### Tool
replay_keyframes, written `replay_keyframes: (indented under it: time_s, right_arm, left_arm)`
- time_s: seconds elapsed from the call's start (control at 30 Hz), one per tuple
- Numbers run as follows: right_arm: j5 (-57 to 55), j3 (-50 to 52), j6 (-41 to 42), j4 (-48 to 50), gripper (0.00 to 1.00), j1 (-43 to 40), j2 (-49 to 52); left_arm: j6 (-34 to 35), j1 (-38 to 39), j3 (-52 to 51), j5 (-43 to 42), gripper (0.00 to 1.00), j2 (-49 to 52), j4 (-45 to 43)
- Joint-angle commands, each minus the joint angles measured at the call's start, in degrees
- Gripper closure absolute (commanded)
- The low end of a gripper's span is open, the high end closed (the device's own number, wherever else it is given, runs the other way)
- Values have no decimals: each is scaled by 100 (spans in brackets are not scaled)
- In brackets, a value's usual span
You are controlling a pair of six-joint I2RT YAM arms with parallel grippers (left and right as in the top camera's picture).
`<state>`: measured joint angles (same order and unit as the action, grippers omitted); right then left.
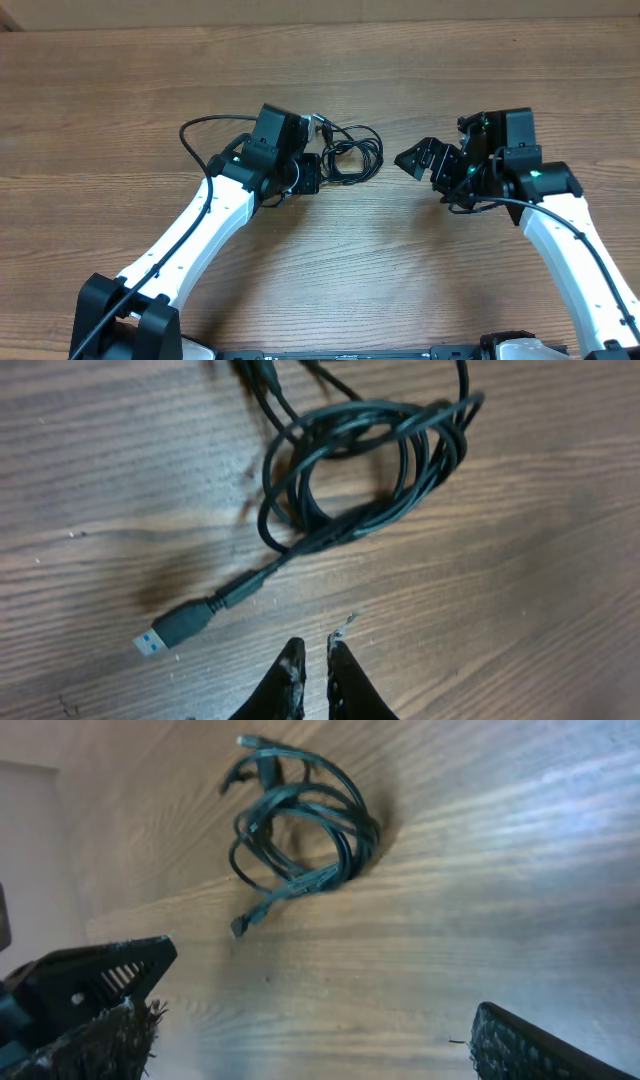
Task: Untangle cables
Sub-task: 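Lower the left gripper onto the cable bundle and grasp a loop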
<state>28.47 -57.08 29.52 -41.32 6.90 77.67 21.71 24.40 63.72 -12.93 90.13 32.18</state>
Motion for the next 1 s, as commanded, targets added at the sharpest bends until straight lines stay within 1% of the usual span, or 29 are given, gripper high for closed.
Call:
replay_keyframes:
  time_s: [0.0,0.1,0.2,0.33,0.47,0.6,0.73,0.83,0.9,0.97]
  right_arm:
    - [-264,299,428,205,0,103,-13]
    - [-485,570,831,413,0,140,-13]
    - [-664,802,1132,662,0,140,-13]
    - [-721,1097,1165,1235,0,140,-11]
    - [-745,1331,1169,1652,0,140,-11]
    - [-745,1491,1270,1987,0,140,-7]
    - [-748,1499,1270,2031,0,140,35]
    - [-748,1499,1270,2061,0,140,105]
    - [-745,1499,1270,2100,0,140,181]
    - [-743,1502,1274,2177,0,140,291]
  left_arm:
    - [131,44,114,153,87,55,-94]
    - [170,44,114,153,85,55,-120]
    - [168,44,114,153,90,55,-96]
    - [164,48,114,153,96,57,-83]
    - [162,50,114,155,96,66,-201]
    - [160,109,114,155,95,232,-501]
    - [138,197,114,151,89,608,-894]
    - [140,212,114,153,87,931,-1237]
    - [138,212,114,153,82,1128,-1449]
    - [140,214,114,153,73,1322,-1657]
